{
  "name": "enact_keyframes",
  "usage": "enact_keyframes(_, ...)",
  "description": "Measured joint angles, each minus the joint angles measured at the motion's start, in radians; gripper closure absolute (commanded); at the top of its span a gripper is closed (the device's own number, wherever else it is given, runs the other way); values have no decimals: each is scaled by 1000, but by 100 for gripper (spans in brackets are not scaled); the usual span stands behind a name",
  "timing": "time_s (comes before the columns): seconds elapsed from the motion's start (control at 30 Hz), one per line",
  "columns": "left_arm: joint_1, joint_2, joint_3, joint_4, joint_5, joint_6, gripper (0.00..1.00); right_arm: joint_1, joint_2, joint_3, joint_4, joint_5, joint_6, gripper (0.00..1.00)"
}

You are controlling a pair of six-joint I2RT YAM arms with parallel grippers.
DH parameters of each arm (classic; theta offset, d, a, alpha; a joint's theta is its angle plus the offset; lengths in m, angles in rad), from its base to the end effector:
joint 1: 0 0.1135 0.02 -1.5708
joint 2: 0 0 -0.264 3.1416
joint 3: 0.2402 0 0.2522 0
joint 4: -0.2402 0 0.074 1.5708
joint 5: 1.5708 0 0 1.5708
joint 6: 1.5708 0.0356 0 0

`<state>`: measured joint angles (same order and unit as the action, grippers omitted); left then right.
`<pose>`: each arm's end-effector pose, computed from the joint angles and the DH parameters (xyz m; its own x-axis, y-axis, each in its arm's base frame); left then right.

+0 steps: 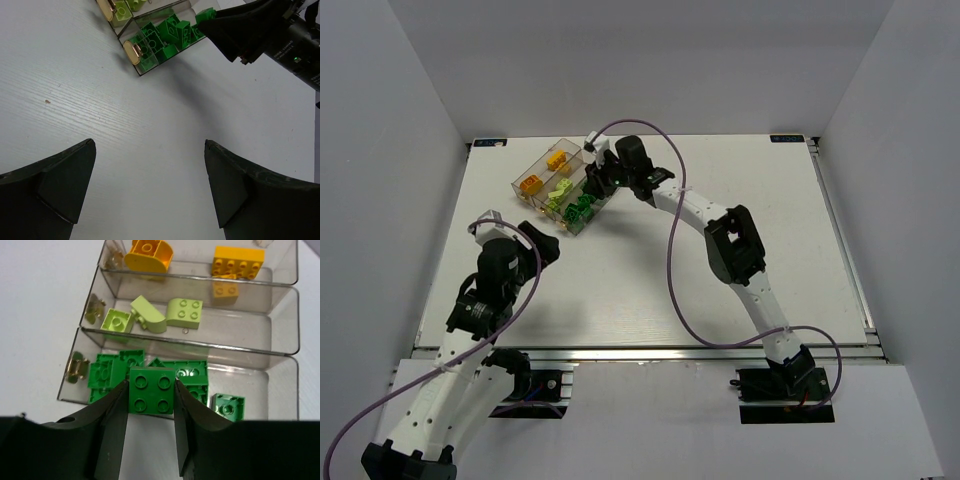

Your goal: Sort the legos into containers by color

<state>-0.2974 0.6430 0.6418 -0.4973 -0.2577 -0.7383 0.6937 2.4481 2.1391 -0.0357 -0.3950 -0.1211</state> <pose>0.1451 -0.0350 0.2797 -0.3848 -0.5628 -0.7316 -0.2564 0.8266 -0.5010 0.4335 0.3783 0.2288 -0.1530 -0.2722 -0.9500 -0.8936 0.4485 0.0154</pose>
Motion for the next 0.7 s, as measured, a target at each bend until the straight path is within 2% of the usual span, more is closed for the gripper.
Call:
enact_keyframes(0.07,0,-7,0,-1,0,-2,2,2,18,21,12,24,-3,54)
enact_keyframes(0.1,0,-7,0,0,0,-3,2,2,26,32,17,34,-4,43)
enact_keyframes(0.2,0,-7,-6,0,0,-3,2,2,35,45,37,60,-10,28)
enact_keyframes(0.23,0,-7,-9,-1,1,-3,2,2,35,45,41,66,-11,16)
enact_keyframes(0.27,0,-7,-10,-4,2,-3,2,2,35,45,44,73,-16,11)
enact_keyframes(0.5,0,-7,-9,-5,16,-2,2,-4,11,2,73,113,-29,10)
enact_keyframes(0.7,0,-6,5,19,66,-2,2,-53,-189,-156,-19,108,7,10)
